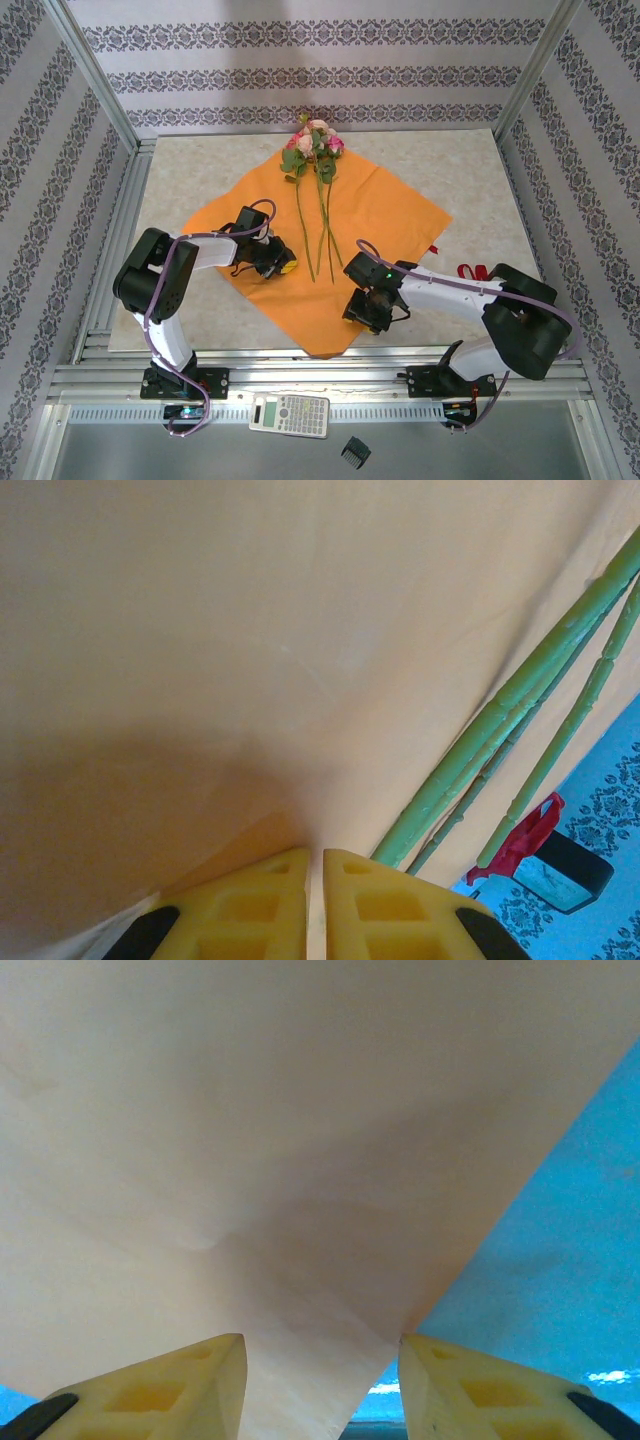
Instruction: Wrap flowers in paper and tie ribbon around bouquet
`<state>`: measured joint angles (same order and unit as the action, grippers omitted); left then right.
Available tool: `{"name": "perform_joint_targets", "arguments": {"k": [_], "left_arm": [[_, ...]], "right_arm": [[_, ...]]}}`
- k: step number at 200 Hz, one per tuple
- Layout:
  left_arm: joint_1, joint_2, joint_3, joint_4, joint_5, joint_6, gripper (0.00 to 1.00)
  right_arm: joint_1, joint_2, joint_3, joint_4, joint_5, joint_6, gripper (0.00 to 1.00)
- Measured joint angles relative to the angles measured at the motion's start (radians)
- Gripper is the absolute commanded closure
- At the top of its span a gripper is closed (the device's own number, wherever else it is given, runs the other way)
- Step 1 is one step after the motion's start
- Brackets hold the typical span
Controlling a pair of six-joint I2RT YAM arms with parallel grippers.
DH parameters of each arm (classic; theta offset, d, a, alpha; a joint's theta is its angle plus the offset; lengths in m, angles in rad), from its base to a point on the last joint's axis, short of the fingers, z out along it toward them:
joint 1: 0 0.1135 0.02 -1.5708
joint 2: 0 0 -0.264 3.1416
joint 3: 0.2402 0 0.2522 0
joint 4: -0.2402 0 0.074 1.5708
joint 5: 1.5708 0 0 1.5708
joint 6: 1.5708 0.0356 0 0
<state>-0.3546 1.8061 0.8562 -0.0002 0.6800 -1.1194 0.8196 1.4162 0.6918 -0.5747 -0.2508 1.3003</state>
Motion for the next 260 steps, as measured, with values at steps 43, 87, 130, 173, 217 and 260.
{"name": "perform_joint_targets", "arguments": {"k": [43, 87, 130, 173, 217, 260], "left_arm": [[0.000, 0.001, 0.001, 0.000, -0.002, 0.000, 0.88], [0.000, 0.001, 0.001, 0.000, -0.003, 0.000, 0.88], [-0.001, 0.001, 0.001, 0.000, -0.004, 0.001, 0.89], [-0.001, 0.001, 0.020, -0.029, -0.029, 0.016, 0.86], [-0.001, -0.082, 0.097, -0.190, -0.135, 0.072, 0.55], [0.001, -0.334, 0.166, -0.367, -0.216, 0.196, 0.55]], "right_arm": [[0.008, 0.003, -0.022, 0.004, 0.008, 0.032, 0.57], [0.008, 0.091, 0.056, -0.104, 0.014, 0.039, 0.86], [0.008, 0.124, 0.108, -0.076, 0.029, 0.031, 1.00], [0.005, 0.076, 0.131, -0.016, 0.034, 0.040, 1.00], [-0.035, -0.018, 0.130, -0.015, 0.026, 0.087, 1.00], [-0.107, -0.062, 0.117, 0.011, -0.002, 0.143, 1.00]]}}
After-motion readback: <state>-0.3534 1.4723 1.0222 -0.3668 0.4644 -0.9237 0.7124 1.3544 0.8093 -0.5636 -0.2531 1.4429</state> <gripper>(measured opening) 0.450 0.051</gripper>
